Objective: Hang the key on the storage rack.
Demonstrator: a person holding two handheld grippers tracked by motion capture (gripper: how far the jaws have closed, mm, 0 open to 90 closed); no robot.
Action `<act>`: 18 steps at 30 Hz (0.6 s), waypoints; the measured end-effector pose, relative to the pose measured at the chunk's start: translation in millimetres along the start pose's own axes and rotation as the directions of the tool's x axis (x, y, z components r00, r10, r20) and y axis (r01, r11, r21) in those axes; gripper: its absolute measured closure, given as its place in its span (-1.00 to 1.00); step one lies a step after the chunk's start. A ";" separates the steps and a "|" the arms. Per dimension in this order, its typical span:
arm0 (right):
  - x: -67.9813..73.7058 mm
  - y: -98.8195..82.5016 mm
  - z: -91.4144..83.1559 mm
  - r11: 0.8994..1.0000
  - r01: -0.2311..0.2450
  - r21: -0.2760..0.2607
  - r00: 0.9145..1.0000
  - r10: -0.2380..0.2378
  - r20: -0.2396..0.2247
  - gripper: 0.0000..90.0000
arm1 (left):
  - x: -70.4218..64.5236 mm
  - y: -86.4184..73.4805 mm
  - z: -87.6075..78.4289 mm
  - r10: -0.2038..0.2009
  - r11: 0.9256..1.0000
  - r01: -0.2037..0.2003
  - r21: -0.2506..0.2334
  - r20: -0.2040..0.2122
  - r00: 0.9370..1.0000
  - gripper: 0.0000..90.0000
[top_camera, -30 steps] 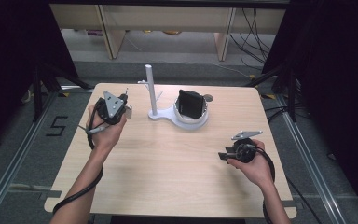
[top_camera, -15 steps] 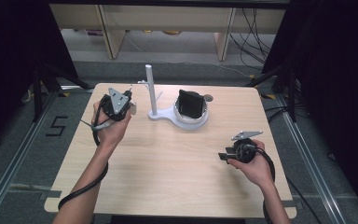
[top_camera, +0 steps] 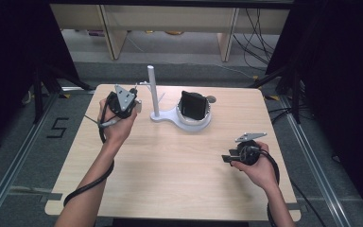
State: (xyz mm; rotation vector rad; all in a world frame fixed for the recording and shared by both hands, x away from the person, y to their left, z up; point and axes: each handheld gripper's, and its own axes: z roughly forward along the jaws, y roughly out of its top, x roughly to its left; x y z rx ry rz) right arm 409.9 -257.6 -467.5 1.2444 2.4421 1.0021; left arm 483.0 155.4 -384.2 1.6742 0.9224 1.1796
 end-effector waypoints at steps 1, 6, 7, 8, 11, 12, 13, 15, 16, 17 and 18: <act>-0.1 0.0 0.3 1.000 -0.001 0.001 1.000 0.001 -0.001 0.24 | -0.1 0.4 0.9 0.000 1.000 0.000 0.001 -0.001 1.000 0.89; -0.5 0.0 -0.2 1.000 0.011 0.010 1.000 -0.011 0.010 0.24 | -1.2 2.0 6.1 0.010 1.000 -0.010 0.006 -0.006 1.000 0.89; 0.2 0.0 -0.7 1.000 0.004 0.015 1.000 -0.004 0.010 0.24 | -1.4 2.0 7.4 0.012 1.000 -0.012 0.008 -0.007 1.000 0.89; 0.1 -0.1 -0.6 1.000 0.006 0.015 1.000 -0.006 0.009 0.24 | -2.0 1.8 8.5 0.012 1.000 -0.011 0.009 -0.009 1.000 0.89; 1.1 0.2 -1.0 1.000 -0.011 0.023 1.000 0.011 0.004 0.24 | -3.6 2.3 10.7 0.016 1.000 -0.016 0.010 -0.011 1.000 0.89; 1.2 0.1 -1.0 1.000 -0.012 0.024 1.000 0.012 0.004 0.24 | -4.2 2.6 11.2 0.017 1.000 -0.017 0.011 -0.009 1.000 0.89; 1.0 0.0 -0.5 1.000 -0.012 0.025 1.000 0.012 -0.004 0.24 | -4.9 2.9 11.7 0.016 1.000 -0.016 0.009 -0.008 1.000 0.89; 1.3 -0.2 0.3 1.000 -0.015 0.016 1.000 0.015 -0.004 0.24 | -6.2 3.4 12.7 0.017 1.000 -0.017 0.006 -0.007 1.000 0.89; 1.2 -0.2 0.1 1.000 -0.010 0.012 1.000 0.010 0.003 0.24 | -6.7 3.7 13.1 0.020 1.000 -0.020 0.006 -0.008 1.000 0.89; 1.2 0.1 -0.9 1.000 -0.012 0.024 1.000 0.012 0.003 0.24 | -7.4 3.9 13.6 0.020 1.000 -0.020 0.004 -0.008 1.000 0.89; 1.2 0.1 -1.0 1.000 -0.012 0.024 1.000 0.012 0.003 0.24 | -8.0 4.1 13.9 0.021 1.000 -0.021 0.005 -0.008 1.000 0.89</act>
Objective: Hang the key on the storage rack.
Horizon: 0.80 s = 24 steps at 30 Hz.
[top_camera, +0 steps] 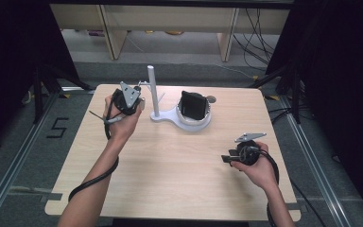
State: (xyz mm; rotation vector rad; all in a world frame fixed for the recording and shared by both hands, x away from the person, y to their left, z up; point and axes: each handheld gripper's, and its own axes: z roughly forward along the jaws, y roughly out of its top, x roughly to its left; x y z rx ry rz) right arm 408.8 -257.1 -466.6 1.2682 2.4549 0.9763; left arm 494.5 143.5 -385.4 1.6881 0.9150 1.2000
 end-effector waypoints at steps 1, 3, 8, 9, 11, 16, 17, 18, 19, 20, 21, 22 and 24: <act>-0.1 0.0 0.4 1.000 -0.001 -0.001 1.000 0.001 -0.006 0.24 | -0.7 0.2 0.5 0.002 1.000 -0.002 -0.002 -0.002 1.000 0.89; -1.1 -0.4 0.4 1.000 0.016 -0.005 1.000 -0.016 0.004 0.24 | -2.2 0.5 1.5 0.007 1.000 -0.007 -0.002 -0.001 1.000 0.89; -1.0 -1.1 1.2 1.000 0.006 -0.005 1.000 -0.006 -0.002 0.24 | -6.0 0.9 3.6 0.011 1.000 -0.011 -0.002 0.004 1.000 0.89; -0.8 -1.2 1.2 1.000 0.002 -0.003 1.000 -0.002 -0.003 0.24 | -6.6 0.9 4.0 0.014 1.000 -0.014 -0.002 0.004 1.000 0.89; -1.8 -1.1 0.8 1.000 0.012 0.000 1.000 -0.012 0.004 0.24 | -7.5 0.7 5.0 0.016 1.000 -0.016 0.000 0.005 1.000 0.89; -2.7 -1.6 1.4 1.000 0.015 -0.001 1.000 -0.015 -0.005 0.23 | -8.9 -0.7 7.4 0.014 1.000 -0.014 0.004 0.007 1.000 0.89; -2.3 -1.7 0.8 1.000 0.012 0.000 1.000 -0.012 0.003 0.23 | -9.1 -1.2 7.8 0.013 1.000 -0.013 0.005 0.006 1.000 0.89; -2.4 -1.7 0.8 1.000 0.012 0.000 1.000 -0.012 0.003 0.23 | -9.4 -1.6 8.2 0.012 1.000 -0.012 0.004 0.006 1.000 0.89; -2.4 -1.8 0.8 1.000 0.012 0.000 1.000 -0.012 0.003 0.23 | -9.5 -1.9 8.6 0.014 1.000 -0.014 0.004 0.005 1.000 0.89; -2.1 -2.1 2.1 1.000 0.011 -0.014 1.000 -0.011 0.005 0.23 | -9.8 -2.2 9.0 0.013 1.000 -0.013 0.004 0.006 1.000 0.89; -2.4 -2.0 2.3 1.000 0.019 -0.017 1.000 -0.019 0.006 0.23 | -10.2 -2.6 9.4 0.010 1.000 -0.010 0.005 0.007 1.000 0.89; -1.9 -2.0 1.9 1.000 0.012 -0.014 1.000 -0.012 0.005 0.23 | -10.4 -2.9 9.8 0.011 1.000 -0.011 0.005 0.007 1.000 0.88; -1.5 -1.2 0.0 1.000 0.004 0.002 1.000 -0.004 -0.001 0.23 | -11.2 -3.4 10.6 0.011 1.000 -0.011 0.011 0.012 1.000 0.88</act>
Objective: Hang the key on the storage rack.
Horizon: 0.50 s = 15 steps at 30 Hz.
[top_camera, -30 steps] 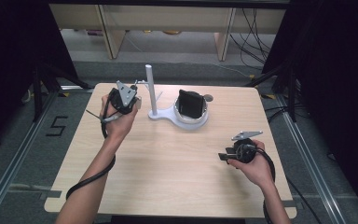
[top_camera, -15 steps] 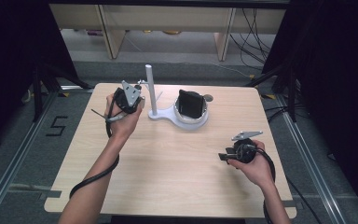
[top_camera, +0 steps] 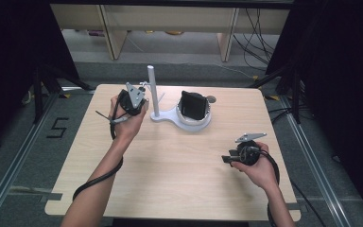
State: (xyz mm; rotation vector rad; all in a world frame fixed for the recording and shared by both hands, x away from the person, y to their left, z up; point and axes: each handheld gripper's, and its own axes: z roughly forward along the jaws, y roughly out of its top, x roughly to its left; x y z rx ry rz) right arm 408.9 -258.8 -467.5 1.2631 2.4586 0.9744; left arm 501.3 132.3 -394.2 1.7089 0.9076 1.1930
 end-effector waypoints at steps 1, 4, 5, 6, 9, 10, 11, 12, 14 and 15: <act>0.3 0.1 -0.2 1.000 -0.005 0.001 1.000 0.005 0.000 0.23 | -0.3 -0.1 0.5 0.000 1.000 0.000 0.003 0.003 1.000 0.88; 0.0 -0.1 0.1 1.000 -0.006 0.001 1.000 0.006 -0.008 0.23 | -1.0 -0.5 2.5 -0.008 1.000 0.008 0.005 0.011 1.000 0.88; 0.1 -0.2 -0.3 1.000 -0.008 0.002 1.000 0.008 -0.001 0.23 | -1.3 -0.6 3.3 -0.011 1.000 0.011 0.009 0.016 1.000 0.88; 0.1 -0.3 -0.3 1.000 -0.007 0.002 1.000 0.007 -0.002 0.23 | -1.3 -0.9 3.9 -0.012 1.000 0.011 0.013 0.021 1.000 0.87; -0.2 -0.3 -0.2 1.000 -0.002 0.000 1.000 0.002 -0.003 0.22 | -1.8 -2.9 6.2 -0.029 0.999 0.028 0.032 0.036 0.999 0.82; 0.1 -0.4 -0.4 1.000 -0.008 0.002 1.000 0.008 -0.003 0.23 | -1.6 -3.8 6.7 -0.035 0.999 0.034 0.032 0.041 0.999 0.74; 0.1 -0.3 -0.7 1.000 -0.011 0.003 1.000 0.011 -0.003 0.22 | -1.4 -4.6 6.9 -0.040 0.999 0.039 0.034 0.050 0.998 0.65; -0.1 -0.5 -0.8 1.000 -0.009 0.003 1.000 0.009 -0.001 0.22 | -1.7 -5.4 6.8 -0.050 0.998 0.048 0.033 0.062 0.997 0.56; -0.9 -0.7 -0.4 1.000 -0.003 -0.005 1.000 0.003 -0.007 0.22 | -2.3 -7.7 4.6 -0.066 0.997 0.063 0.039 0.079 0.995 0.40; -1.5 -1.2 -0.3 1.000 0.005 -0.006 1.000 -0.005 -0.002 0.22 | -2.3 -9.4 2.4 -0.072 0.997 0.069 0.041 0.088 0.993 0.32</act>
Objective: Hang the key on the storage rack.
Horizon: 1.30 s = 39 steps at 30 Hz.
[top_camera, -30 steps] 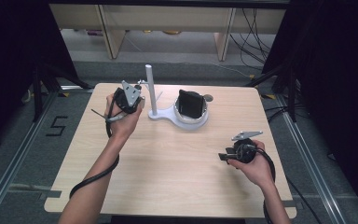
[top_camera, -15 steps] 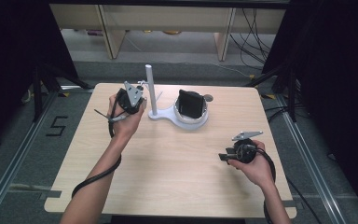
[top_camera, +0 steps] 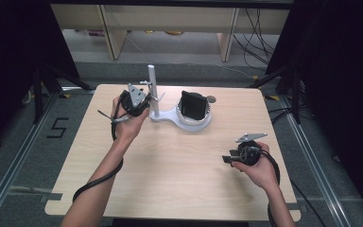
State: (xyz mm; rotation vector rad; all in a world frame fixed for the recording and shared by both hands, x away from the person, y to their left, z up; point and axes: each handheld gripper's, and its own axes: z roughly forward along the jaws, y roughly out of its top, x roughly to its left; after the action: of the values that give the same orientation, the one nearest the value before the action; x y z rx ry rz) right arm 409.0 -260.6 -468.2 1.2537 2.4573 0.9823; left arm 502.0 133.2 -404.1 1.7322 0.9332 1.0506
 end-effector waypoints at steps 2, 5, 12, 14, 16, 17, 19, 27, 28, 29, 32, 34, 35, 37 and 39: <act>-0.7 -0.3 -0.7 1.000 0.001 -0.002 1.000 -0.001 0.002 0.22 | 0.1 -6.0 -5.7 -0.019 1.000 0.019 0.009 0.024 1.000 0.21; -1.6 -0.9 -0.2 1.000 -0.007 -0.021 1.000 0.007 0.000 0.21 | 4.3 -20.5 -16.3 -0.058 0.998 0.056 0.029 0.076 0.995 0.06; -3.1 -2.1 -1.0 1.000 -0.011 -0.007 1.000 0.011 0.009 0.20 | 17.7 -74.9 -53.0 -0.121 0.992 0.114 0.056 0.147 0.982 -0.15; -3.6 -2.3 -0.1 1.000 -0.010 -0.005 1.000 0.010 0.015 0.19 | 19.2 -93.5 -65.2 -0.134 0.989 0.124 0.080 0.143 0.981 -0.16; -2.6 -2.6 1.5 1.000 -0.025 0.004 1.000 0.025 0.010 0.19 | 20.4 -111.6 -76.4 -0.158 0.984 0.146 0.098 0.140 0.977 -0.17; -3.0 -3.7 4.0 1.000 -0.008 -0.016 1.000 0.009 0.013 0.19 | 20.7 -119.8 -81.8 -0.173 0.982 0.161 0.096 0.138 0.975 -0.17; -3.6 -3.2 3.6 1.000 0.013 -0.003 1.000 -0.013 0.015 0.18 | 21.0 -133.9 -92.6 -0.193 0.978 0.181 0.101 0.125 0.973 -0.17; -0.8 -4.0 6.0 1.000 0.008 0.004 1.000 -0.008 -0.001 0.17 | 21.0 -160.5 -121.6 -0.209 0.978 0.206 0.046 0.076 0.975 -0.17; 1.2 -4.2 5.9 1.000 -0.014 0.013 1.000 0.015 -0.003 0.17 | 21.1 -161.6 -122.4 -0.213 0.977 0.212 0.030 0.074 0.974 -0.17; -0.4 -4.8 8.4 1.000 0.015 0.004 1.000 -0.015 -0.011 0.17 | 20.6 -162.0 -123.9 -0.217 0.976 0.216 0.022 0.065 0.974 -0.16; 2.0 -5.2 9.0 1.000 0.002 0.015 1.000 -0.002 -0.021 0.16 | 19.5 -163.4 -126.2 -0.217 0.976 0.217 0.002 0.063 0.974 -0.16; 1.9 -5.9 8.8 1.000 0.005 0.012 1.000 -0.005 -0.013 0.16 | 18.7 -163.9 -127.4 -0.217 0.976 0.217 0.001 0.054 0.975 -0.15; 1.6 -6.2 9.0 1.000 0.006 0.012 1.000 -0.006 -0.014 0.15 | 18.8 -164.1 -127.5 -0.215 0.976 0.216 0.000 0.052 0.975 -0.15; 1.2 -6.6 9.8 1.000 0.002 0.015 1.000 -0.001 -0.027 0.15 | 18.1 -165.1 -126.0 -0.221 0.975 0.222 -0.007 0.049 0.974 -0.15; 1.2 -7.1 9.2 1.000 0.001 0.015 1.000 -0.001 -0.017 0.14 | 17.4 -165.1 -126.6 -0.223 0.975 0.223 0.002 0.045 0.974 -0.14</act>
State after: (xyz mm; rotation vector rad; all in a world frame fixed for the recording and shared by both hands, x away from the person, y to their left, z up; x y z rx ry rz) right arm 408.0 -258.3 -479.6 1.2534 2.4824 0.9808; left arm 366.6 240.9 -521.1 1.5991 1.0689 0.8624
